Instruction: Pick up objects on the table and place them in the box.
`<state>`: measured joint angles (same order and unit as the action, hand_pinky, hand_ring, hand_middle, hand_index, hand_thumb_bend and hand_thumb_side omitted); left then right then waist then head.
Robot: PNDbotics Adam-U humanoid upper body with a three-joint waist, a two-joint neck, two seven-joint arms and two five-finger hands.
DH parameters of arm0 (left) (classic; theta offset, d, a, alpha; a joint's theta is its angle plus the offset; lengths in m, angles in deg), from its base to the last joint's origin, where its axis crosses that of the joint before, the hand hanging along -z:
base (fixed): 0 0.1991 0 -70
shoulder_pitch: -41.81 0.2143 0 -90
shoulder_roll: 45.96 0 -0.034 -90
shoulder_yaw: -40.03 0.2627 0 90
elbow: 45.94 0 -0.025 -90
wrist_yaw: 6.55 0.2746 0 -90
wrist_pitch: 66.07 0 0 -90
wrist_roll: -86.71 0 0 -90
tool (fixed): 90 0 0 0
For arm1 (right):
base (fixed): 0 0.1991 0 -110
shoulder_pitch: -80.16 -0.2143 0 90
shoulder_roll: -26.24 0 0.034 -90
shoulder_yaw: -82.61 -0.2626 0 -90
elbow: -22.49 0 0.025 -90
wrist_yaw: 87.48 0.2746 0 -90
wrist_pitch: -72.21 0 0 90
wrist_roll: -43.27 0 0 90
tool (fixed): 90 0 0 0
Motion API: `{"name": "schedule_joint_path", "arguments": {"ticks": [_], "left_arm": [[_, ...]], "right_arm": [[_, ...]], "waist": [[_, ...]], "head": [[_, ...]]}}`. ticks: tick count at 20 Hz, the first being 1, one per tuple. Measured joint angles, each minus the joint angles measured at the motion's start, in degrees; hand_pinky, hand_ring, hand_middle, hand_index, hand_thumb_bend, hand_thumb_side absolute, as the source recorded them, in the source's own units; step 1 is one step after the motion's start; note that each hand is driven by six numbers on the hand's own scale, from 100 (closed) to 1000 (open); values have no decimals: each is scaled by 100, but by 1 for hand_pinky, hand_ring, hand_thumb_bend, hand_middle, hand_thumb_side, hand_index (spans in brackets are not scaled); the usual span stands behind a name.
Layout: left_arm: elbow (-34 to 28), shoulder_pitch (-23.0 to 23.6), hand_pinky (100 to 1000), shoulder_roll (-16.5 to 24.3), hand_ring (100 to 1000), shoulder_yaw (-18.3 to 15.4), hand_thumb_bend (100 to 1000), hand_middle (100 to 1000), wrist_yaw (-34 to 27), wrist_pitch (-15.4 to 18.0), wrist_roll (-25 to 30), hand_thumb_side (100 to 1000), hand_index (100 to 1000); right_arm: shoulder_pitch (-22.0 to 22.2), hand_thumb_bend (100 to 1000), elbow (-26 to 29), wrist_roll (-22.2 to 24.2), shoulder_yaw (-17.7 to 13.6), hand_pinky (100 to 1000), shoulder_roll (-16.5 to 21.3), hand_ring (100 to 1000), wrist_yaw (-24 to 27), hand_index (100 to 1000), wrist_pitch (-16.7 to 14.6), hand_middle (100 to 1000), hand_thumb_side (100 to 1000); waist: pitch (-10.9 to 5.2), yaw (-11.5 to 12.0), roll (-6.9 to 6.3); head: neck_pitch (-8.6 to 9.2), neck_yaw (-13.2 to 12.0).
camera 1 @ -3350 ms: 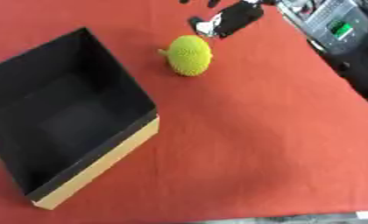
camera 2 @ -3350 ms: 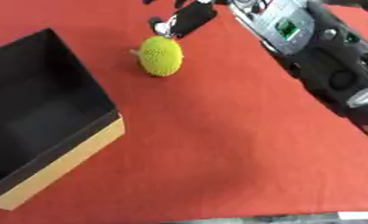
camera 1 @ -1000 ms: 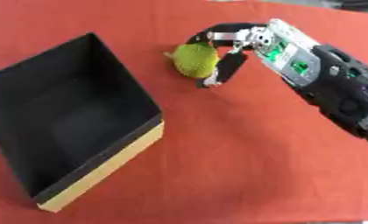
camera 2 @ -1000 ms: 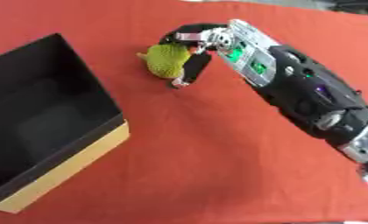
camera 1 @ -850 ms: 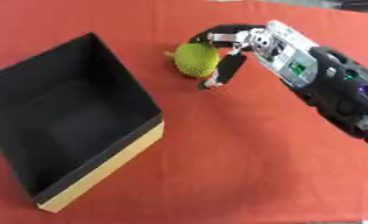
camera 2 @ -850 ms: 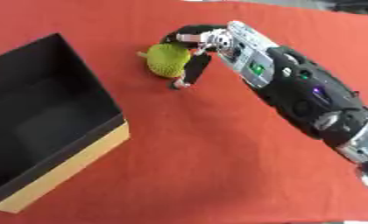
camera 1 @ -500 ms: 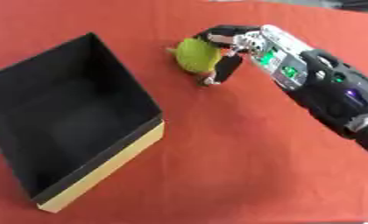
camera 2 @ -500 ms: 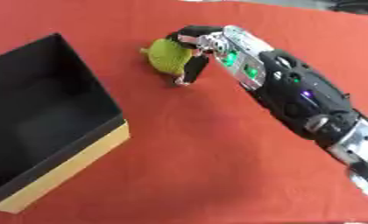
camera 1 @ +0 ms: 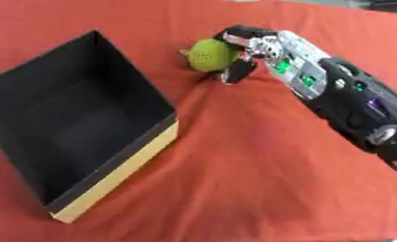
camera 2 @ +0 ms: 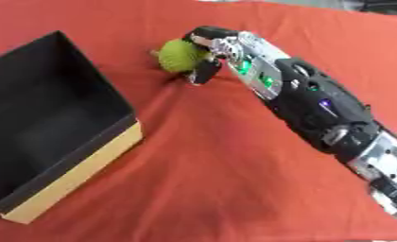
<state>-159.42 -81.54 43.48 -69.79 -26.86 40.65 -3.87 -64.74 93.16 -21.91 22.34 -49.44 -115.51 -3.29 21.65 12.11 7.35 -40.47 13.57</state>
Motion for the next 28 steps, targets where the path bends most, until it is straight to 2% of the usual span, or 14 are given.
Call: {"name": "schedule_joint_path", "arguments": {"ticks": [3, 4, 7, 8, 9, 10, 13, 19, 21, 23, 26, 28], "left_arm": [[0, 0, 626, 0, 688, 0, 100, 598, 0, -8, 9, 294, 723], [0, 0, 626, 0, 688, 0, 100, 598, 0, -9, 9, 293, 723], [0, 0, 626, 0, 688, 0, 100, 598, 0, -9, 9, 294, 723], [0, 0, 626, 0, 688, 0, 100, 598, 0, -9, 9, 294, 723], [0, 0, 626, 0, 688, 0, 100, 599, 0, -9, 9, 294, 723], [0, 0, 626, 0, 688, 1, 100, 598, 0, -9, 10, 294, 724], [0, 0, 626, 0, 689, 2, 100, 599, 0, -11, 11, 295, 724], [0, 0, 626, 0, 689, 29, 100, 598, 0, -22, 23, 295, 724], [0, 0, 626, 0, 688, 29, 100, 598, 0, -25, 25, 296, 724], [0, 0, 626, 0, 687, 30, 100, 597, 0, -32, 32, 296, 724], [0, 0, 626, 0, 687, 31, 100, 596, 0, -37, 37, 297, 724], [0, 0, 626, 0, 686, 32, 100, 596, 0, -45, 45, 298, 724]], "right_arm": [[0, 100, 102, 82, 0, 790, 48, 973, 27, 790, 34, 737, 168], [0, 131, 127, 118, 0, 793, 66, 979, 30, 807, 36, 754, 177], [1, 264, 192, 242, 3, 810, 94, 1000, 47, 880, 4, 825, 198], [1, 362, 209, 296, 6, 824, 111, 1000, 51, 912, -27, 864, 264], [1, 410, 213, 353, 8, 832, 125, 1000, 56, 921, -67, 879, 314], [1, 420, 222, 411, 8, 834, 128, 1000, 61, 922, -113, 878, 326], [-3, 389, 236, 540, -11, 837, 129, 1000, 80, 920, -239, 881, 273], [-50, 283, 201, 589, -97, 831, 129, 1000, 284, 887, -276, 837, 250], [-55, 220, 193, 564, -110, 821, 129, 1000, 320, 844, -246, 791, 225], [-57, 195, 190, 512, -111, 806, 129, 1000, 329, 788, -209, 736, 201], [-59, 182, 191, 379, -104, 770, 129, 944, 274, 703, -193, 643, 204], [-61, 162, 194, 225, -70, 751, 129, 913, 146, 674, -196, 613, 205]], "waist": [[0, -5, 0], [0, -5, 0], [-1, -10, 0], [-1, -11, 0], [-2, -12, 0], [-2, -13, 0], [-4, -14, 0], [-5, -17, 0], [-5, -17, 0], [-6, -18, 0], [-7, -17, 0], [-7, -14, 0]], "head": [[0, -10], [0, -14], [0, -22], [0, -26], [0, -31], [0, -34], [0, -41], [0, -65], [0, -73], [0, -85], [2, -87], [17, -87]]}}
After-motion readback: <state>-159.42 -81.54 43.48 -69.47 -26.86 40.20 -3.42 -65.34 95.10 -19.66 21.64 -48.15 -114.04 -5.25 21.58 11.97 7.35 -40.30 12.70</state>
